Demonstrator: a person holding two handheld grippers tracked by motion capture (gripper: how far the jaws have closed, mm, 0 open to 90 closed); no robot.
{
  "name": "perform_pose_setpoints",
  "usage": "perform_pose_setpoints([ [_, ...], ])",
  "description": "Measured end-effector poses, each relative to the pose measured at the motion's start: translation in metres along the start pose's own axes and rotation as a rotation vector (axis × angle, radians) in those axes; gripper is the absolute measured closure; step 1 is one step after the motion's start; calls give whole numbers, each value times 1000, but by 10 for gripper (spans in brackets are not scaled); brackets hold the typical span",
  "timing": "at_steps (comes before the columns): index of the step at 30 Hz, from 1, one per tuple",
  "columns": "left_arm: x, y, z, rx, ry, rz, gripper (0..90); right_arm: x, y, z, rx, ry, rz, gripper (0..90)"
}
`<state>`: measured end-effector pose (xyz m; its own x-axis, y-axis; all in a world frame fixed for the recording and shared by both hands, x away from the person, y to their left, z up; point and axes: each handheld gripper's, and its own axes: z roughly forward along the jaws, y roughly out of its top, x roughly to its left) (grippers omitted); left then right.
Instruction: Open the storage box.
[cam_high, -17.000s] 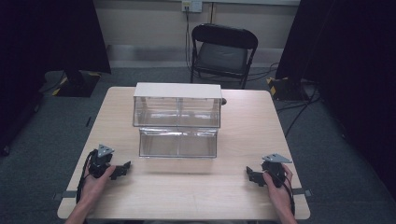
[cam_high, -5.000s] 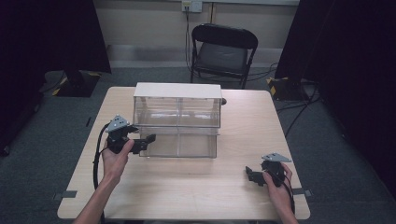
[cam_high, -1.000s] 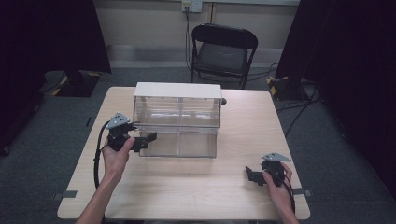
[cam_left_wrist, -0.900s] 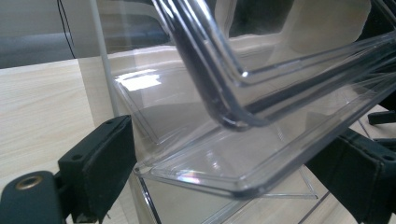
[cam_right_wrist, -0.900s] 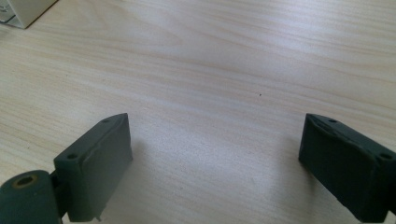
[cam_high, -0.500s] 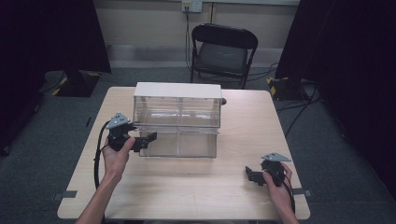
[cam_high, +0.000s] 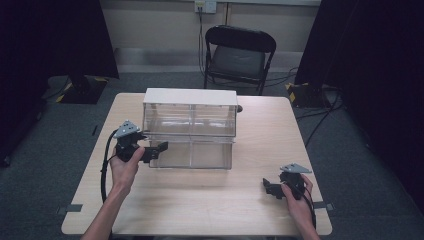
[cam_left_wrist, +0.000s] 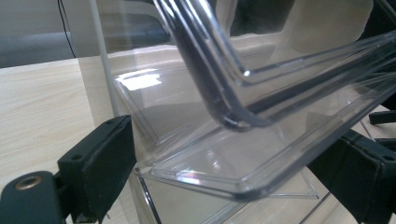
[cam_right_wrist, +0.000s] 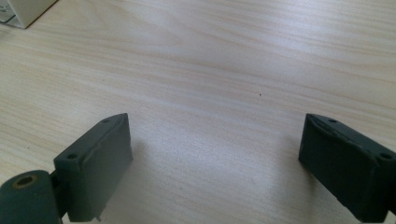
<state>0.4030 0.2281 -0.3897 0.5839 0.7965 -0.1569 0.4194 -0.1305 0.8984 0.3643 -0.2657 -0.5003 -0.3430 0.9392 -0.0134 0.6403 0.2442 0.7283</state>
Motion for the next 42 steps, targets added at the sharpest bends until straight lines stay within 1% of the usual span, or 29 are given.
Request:
perform_pose_setpoints([
  [28, -1, 0, 0, 1, 2, -1, 93, 0, 0, 0, 0, 0, 0, 88],
  [40, -2, 0, -1, -6, 5, -7, 99, 0, 0, 0, 0, 0, 0, 88],
  [42, -2, 0, -1, -4, 5, -3, 99, 0, 0, 0, 0, 0, 0, 87],
])
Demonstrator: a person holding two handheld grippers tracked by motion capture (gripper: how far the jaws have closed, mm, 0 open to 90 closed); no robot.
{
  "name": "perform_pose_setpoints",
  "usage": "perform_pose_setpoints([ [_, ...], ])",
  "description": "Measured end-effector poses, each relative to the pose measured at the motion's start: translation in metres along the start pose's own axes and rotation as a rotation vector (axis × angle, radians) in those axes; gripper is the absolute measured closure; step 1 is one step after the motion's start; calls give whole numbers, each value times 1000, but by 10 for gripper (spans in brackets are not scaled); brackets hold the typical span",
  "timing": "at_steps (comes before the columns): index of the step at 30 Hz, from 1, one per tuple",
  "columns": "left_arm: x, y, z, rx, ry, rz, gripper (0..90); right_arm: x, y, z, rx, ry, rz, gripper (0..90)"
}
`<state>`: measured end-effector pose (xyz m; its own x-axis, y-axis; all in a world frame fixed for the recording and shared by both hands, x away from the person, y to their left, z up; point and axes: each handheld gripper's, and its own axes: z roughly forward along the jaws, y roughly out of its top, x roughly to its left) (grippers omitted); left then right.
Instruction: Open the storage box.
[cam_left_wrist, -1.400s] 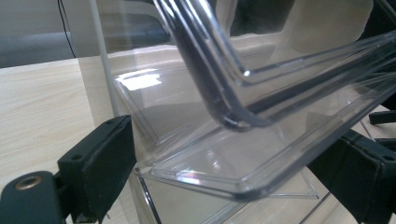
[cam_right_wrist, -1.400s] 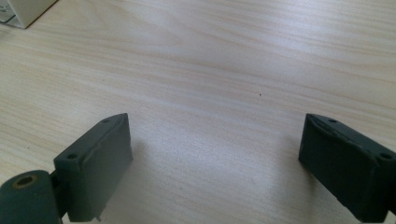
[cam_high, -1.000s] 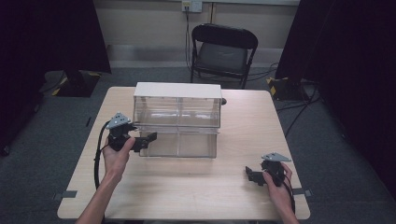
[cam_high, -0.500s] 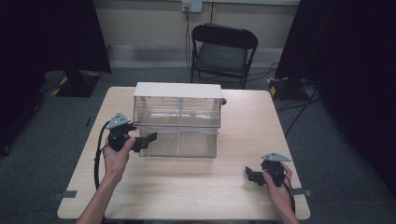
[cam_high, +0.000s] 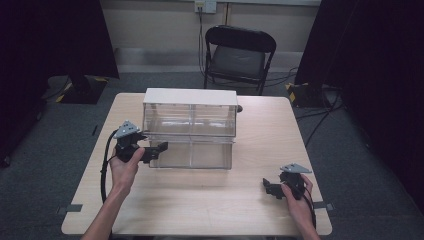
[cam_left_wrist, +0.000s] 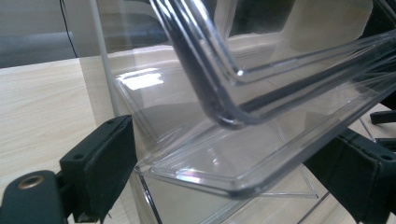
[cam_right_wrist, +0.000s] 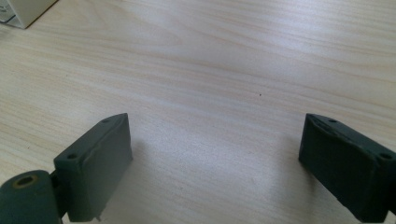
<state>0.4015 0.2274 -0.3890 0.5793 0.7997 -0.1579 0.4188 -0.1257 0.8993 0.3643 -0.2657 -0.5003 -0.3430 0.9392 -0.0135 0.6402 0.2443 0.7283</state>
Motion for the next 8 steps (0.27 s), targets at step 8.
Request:
perform_pose_setpoints([
  [8, 1, 0, 1, 2, -1, 4, 98, 0, 0, 0, 0, 0, 0, 87],
])
